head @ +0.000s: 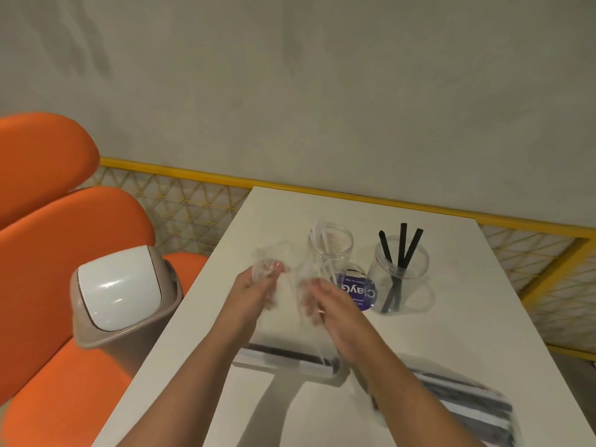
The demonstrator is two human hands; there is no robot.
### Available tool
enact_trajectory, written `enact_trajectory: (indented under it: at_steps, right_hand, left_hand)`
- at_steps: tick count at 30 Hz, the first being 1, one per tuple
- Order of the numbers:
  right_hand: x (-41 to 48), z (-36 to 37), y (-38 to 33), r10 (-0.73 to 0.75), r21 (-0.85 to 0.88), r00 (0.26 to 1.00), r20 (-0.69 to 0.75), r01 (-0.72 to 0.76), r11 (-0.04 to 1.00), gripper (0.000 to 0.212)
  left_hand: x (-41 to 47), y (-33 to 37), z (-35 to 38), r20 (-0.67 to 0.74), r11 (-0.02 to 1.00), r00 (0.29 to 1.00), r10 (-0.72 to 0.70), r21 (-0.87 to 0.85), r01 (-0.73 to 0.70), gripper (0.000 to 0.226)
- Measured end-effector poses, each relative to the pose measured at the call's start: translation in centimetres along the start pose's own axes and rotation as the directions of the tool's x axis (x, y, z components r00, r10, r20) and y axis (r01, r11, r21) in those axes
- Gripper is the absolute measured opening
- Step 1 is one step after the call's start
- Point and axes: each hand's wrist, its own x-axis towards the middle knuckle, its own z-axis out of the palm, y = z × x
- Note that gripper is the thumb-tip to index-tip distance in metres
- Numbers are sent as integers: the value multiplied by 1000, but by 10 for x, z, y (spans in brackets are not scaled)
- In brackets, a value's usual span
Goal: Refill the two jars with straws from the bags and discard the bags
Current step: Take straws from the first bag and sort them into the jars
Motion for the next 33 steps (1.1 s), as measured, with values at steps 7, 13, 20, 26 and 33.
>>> enact_trajectory:
  at_steps: [7,13,20,26,33]
  right_hand:
    - [1,14,-41,15,-223,998,63,-1,975,22]
    - [-5,20,-55,115,-356,991,62,-86,930,46]
    - [-7,3,-55,86,-277,992,94,-57,959,18]
    - [-1,2,-48,113,104,993,-22,-111,988,16]
    - [-8,-7,-55,79,320,997,1,-75,944,7]
  left_hand:
    - [-9,19,12,-24,990,990,-139,-25,138,50]
    - [-8,13,2,52,968,993,105,222,-114,30]
    - [-7,5,-4,96,946,986,139,281,-161,12]
    - [-10,8,-7,229,886,962,151,399,-234,5]
    - [-5,-23,-26,-16,456,999,43,890,-5,29]
